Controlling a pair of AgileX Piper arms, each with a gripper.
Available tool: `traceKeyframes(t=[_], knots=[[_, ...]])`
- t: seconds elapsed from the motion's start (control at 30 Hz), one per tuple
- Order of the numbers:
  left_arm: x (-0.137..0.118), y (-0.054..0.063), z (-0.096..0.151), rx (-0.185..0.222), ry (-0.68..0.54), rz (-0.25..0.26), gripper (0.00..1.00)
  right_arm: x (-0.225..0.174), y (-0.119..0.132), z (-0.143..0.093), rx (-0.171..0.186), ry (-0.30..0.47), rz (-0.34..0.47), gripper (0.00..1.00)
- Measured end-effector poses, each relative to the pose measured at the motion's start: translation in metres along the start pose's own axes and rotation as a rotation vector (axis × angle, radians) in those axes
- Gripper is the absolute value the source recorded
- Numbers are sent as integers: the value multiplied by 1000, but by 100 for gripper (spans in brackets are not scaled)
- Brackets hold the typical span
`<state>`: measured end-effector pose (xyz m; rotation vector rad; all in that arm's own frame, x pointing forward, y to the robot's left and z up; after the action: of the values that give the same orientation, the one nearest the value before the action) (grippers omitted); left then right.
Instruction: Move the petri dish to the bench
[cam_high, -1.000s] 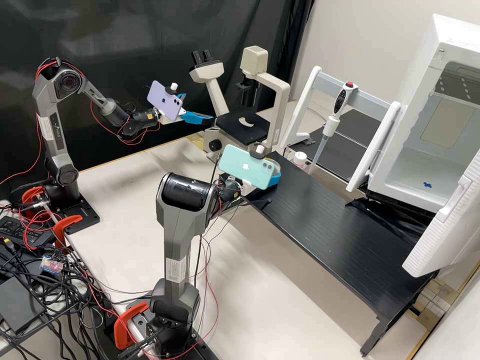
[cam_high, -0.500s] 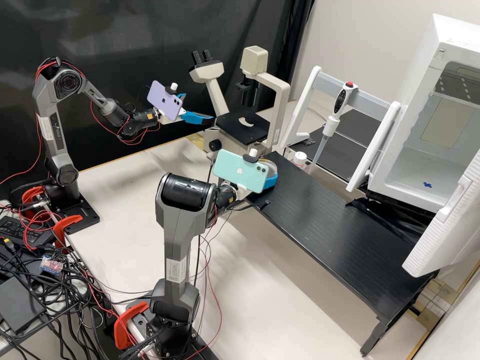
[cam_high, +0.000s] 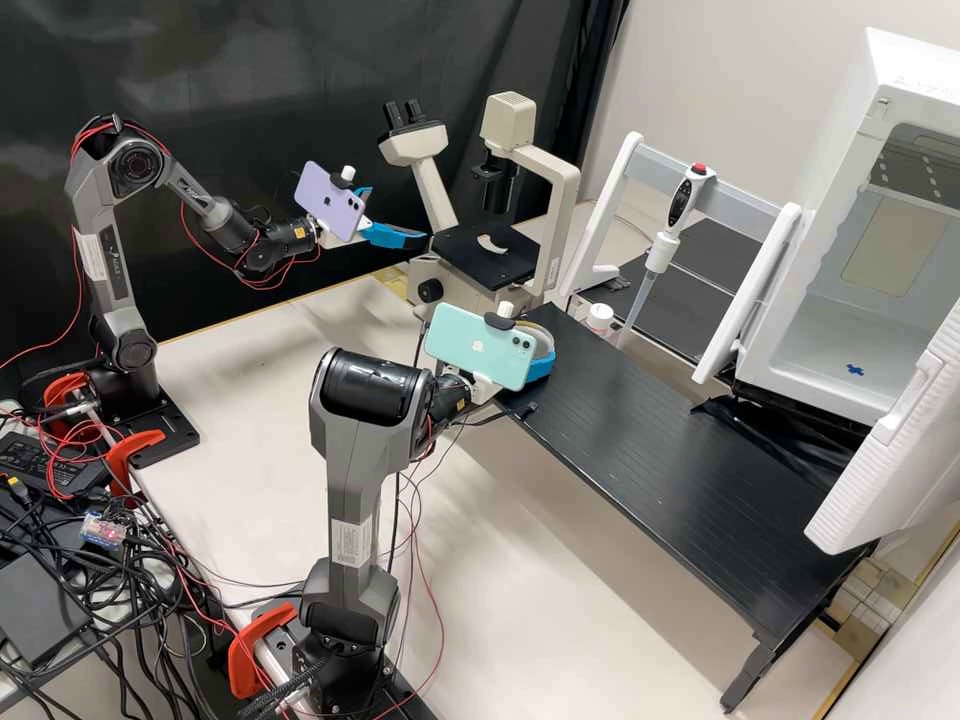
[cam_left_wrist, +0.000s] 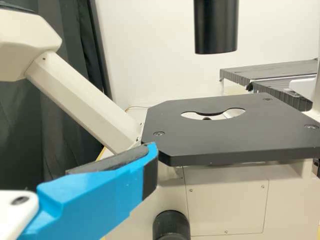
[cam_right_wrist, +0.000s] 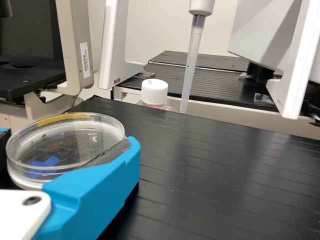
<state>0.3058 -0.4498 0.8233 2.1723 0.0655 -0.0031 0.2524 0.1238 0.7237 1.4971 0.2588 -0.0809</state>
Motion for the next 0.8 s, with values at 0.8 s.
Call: traceKeyframes(t=[0.8], knots=[[0, 0, 0, 0, 0, 0, 100, -26, 9, -9, -46, 122, 47, 100]])
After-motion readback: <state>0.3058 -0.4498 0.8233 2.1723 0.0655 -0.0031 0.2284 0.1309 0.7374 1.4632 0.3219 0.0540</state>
